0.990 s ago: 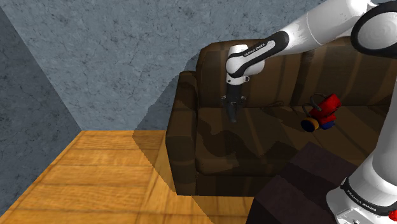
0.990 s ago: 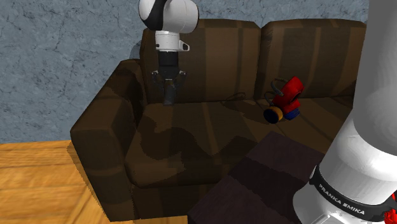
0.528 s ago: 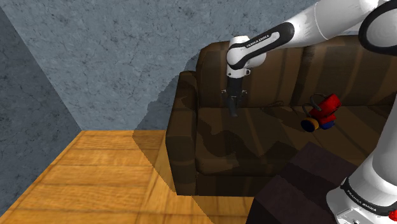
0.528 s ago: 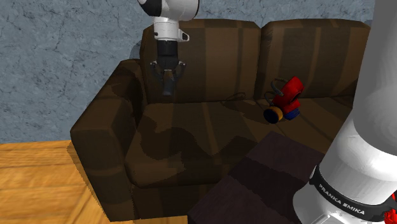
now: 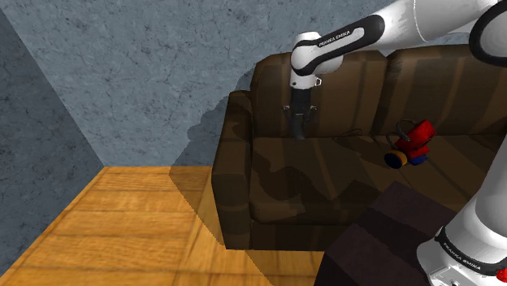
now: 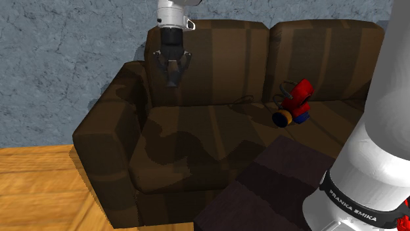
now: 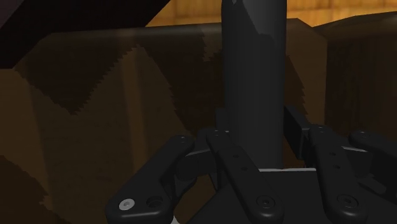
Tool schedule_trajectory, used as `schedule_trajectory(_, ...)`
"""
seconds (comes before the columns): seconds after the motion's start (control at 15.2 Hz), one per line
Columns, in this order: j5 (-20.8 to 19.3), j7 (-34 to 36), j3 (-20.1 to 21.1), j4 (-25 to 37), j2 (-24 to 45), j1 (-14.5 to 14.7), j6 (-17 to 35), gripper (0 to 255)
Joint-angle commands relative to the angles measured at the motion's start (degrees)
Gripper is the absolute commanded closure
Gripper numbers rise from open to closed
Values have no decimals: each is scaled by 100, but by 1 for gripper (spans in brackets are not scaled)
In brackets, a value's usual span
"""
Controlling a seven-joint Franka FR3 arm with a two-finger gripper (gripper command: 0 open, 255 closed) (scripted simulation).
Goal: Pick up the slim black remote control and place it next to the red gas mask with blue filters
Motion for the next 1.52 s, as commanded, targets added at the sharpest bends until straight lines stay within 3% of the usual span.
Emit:
schedule_trajectory(0.0, 12, -101, -37, -177, -172, -63, -13, 255)
schedule_trajectory(0.73, -73, -1351, -619, -1910, -1563, -735, 146, 255)
schedule_trajectory(1.45, -561, -2652, -1438, -2848, -2446, -1467, 66, 255)
